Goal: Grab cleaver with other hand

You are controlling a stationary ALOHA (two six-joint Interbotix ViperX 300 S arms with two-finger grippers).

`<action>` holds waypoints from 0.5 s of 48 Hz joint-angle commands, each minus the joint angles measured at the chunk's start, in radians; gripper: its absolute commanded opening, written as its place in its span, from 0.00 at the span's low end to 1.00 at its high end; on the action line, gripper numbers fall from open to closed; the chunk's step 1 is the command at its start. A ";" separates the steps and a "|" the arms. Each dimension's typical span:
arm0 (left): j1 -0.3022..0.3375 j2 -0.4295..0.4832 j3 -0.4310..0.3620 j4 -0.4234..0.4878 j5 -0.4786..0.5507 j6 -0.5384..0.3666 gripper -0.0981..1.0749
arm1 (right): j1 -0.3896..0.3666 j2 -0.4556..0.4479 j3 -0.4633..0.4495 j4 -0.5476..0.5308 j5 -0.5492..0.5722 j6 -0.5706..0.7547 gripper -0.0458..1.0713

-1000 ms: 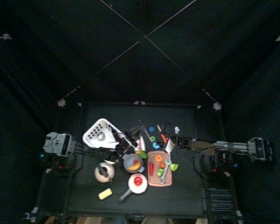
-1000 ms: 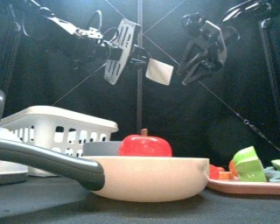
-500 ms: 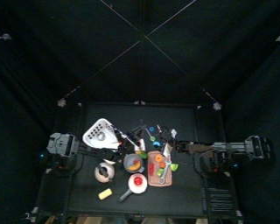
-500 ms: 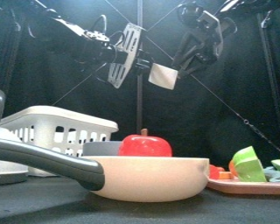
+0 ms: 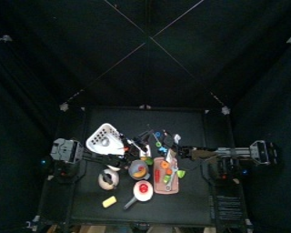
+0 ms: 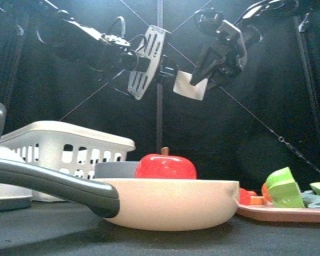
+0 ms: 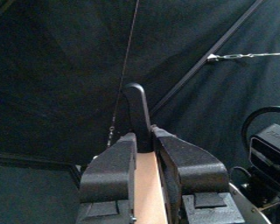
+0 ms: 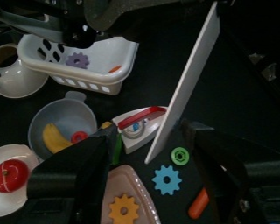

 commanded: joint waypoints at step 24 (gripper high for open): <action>0.002 -0.011 -0.014 0.003 -0.006 0.002 0.49 | -0.003 -0.035 -0.028 0.000 0.008 0.002 0.57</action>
